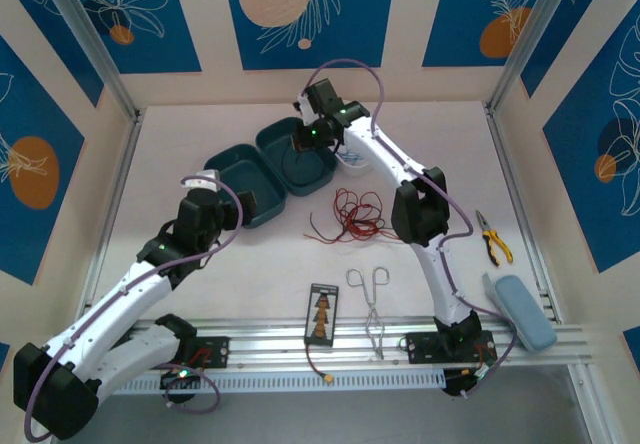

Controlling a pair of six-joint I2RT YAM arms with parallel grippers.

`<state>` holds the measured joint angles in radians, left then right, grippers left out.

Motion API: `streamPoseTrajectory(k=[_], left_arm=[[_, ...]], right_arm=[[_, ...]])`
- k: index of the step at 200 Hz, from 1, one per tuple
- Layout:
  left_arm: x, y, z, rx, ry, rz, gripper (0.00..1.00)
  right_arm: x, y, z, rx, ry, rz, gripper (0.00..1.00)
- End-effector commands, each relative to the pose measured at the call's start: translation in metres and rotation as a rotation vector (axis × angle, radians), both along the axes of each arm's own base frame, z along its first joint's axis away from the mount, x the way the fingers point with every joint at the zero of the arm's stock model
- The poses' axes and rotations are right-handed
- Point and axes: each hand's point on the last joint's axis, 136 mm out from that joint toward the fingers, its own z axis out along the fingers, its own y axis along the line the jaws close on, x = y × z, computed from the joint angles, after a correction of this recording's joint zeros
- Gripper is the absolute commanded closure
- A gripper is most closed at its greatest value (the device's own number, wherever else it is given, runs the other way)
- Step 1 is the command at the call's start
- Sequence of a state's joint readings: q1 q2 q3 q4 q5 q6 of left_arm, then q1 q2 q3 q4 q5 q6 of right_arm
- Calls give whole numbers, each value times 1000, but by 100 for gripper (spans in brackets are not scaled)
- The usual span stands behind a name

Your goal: Untangle the cables

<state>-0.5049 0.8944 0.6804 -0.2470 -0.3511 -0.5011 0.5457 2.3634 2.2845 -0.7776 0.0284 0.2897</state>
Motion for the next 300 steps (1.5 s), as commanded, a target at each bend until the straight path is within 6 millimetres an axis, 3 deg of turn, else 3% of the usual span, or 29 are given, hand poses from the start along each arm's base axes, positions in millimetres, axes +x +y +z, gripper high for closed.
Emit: streamPoseTrajectory(k=[1, 47, 71, 78, 115, 152, 173, 213, 252, 281, 300], left_arm=[[3, 0, 0, -32, -3, 9, 0], [5, -8, -2, -47, 1, -22, 0], [6, -9, -4, -44, 8, -24, 0], [6, -9, -5, -44, 9, -24, 0], [6, -11, -7, -47, 13, -33, 0], [6, -12, -6, -54, 9, -40, 0], [5, -15, -4, -68, -1, -54, 0], [5, -29, -5, -116, -4, -117, 0], [12, -59, -13, -203, 44, -207, 0], [21, -95, -25, -269, 104, -296, 1], [24, -123, -35, -278, 133, -350, 7]], right_arm=[[-1, -17, -31, -113, 53, -50, 100], [1, -25, -64, -176, 86, -64, 100], [-2, -25, -68, -179, 100, -55, 100], [-3, -25, -66, -179, 99, -52, 96], [-7, -24, -24, -142, 41, -36, 70], [-22, -27, 35, -63, -21, -37, 60], [-35, -34, 58, -35, -43, -53, 57], [-70, -66, 75, -18, -70, -135, 58], [-110, -115, 65, -30, -101, -265, 57], [-140, -149, 46, -58, -63, -367, 44], [-157, -168, 36, -81, -50, -420, 28]])
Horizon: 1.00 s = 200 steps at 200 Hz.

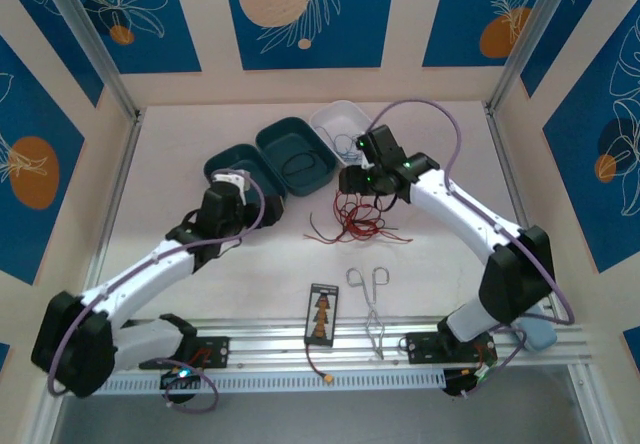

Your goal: Untangle the cables

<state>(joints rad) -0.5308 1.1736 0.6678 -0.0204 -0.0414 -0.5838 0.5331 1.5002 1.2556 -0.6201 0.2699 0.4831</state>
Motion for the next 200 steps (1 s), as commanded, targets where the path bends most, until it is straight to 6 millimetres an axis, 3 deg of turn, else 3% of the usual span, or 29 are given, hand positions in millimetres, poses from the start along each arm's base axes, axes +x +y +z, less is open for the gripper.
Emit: streamPoseTrajectory(k=[1, 9, 16, 49, 77, 125, 200], left_arm=[[8, -45, 18, -107, -25, -101, 7], [9, -57, 15, -106, -16, -119, 9], [11, -65, 10, -104, -8, -129, 10], [18, -104, -9, -52, 23, -176, 22], [27, -124, -30, 1, 50, -177, 32], [37, -128, -61, 105, 96, -157, 36], [39, -129, -97, 188, 151, -151, 52]], right_arm=[[-9, -24, 4, 0, -37, -112, 27], [-15, -30, 1, -4, -38, -125, 19], [-19, -34, -1, -4, -42, -136, 0], [-30, -57, -1, -4, -66, -206, 1], [-35, -70, 3, 13, -89, -255, 1], [-43, -88, 5, 40, -119, -313, 1], [-45, -97, 12, 150, -176, -353, 1]])
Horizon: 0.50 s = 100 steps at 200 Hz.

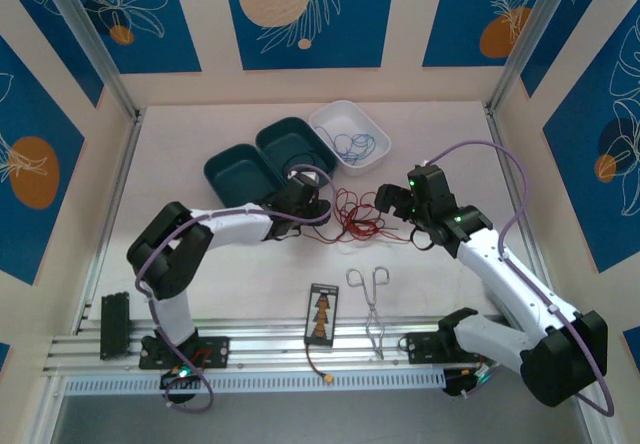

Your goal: Untangle the cables

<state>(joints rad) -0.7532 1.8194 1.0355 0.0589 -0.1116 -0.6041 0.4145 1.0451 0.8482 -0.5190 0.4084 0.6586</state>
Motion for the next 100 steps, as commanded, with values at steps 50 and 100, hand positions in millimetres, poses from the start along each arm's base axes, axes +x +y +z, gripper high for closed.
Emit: streamPoseTrajectory(k=[50, 100], left_arm=[[-1, -2, -18, 53, 21, -5, 68], [-1, -1, -15, 51, 8, -9, 89]], right_arm=[[5, 10, 7, 66, 1, 47, 1], [15, 40, 9, 97, 36, 160, 1]])
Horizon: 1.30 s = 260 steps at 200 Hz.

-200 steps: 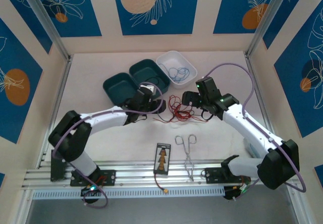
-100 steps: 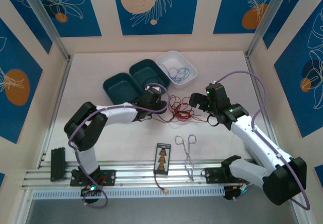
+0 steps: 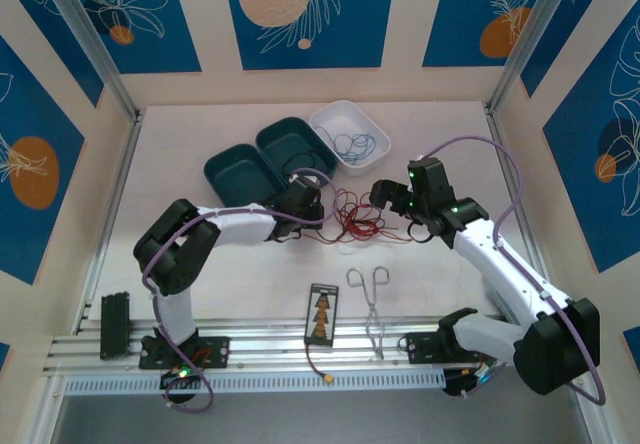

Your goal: Untangle the cables

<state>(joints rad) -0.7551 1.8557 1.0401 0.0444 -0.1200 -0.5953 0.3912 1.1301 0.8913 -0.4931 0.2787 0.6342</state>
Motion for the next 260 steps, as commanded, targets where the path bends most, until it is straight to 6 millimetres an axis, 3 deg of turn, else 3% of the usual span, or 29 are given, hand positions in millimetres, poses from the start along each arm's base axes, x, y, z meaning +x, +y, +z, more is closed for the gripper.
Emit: streamPoseTrajectory(k=[1, 19, 34, 73, 141, 173, 209, 260], left_arm=[[1, -4, 2, 10, -19, -8, 89], [1, -3, 5, 8, -30, -8, 95], [1, -2, 8, 7, -43, -12, 100], [0, -4, 17, -29, -86, -34, 100], [-3, -12, 41, -89, -148, -78, 100], [-5, -14, 53, -119, -169, -88, 100], [-10, -13, 75, -134, -198, -111, 100], [-17, 9, 118, -117, -283, -97, 100]], right_arm=[[4, 19, 13, 36, -12, 76, 1], [8, 23, 10, 24, 14, 79, 0], [11, 27, 3, 15, 57, 88, 6], [16, 41, -22, -8, 183, 130, 14], [28, 81, -49, -7, 279, 249, 13], [35, 87, -70, -32, 347, 250, 13], [38, 73, -90, -92, 408, 202, 25], [35, 32, -110, -89, 457, 80, 46]])
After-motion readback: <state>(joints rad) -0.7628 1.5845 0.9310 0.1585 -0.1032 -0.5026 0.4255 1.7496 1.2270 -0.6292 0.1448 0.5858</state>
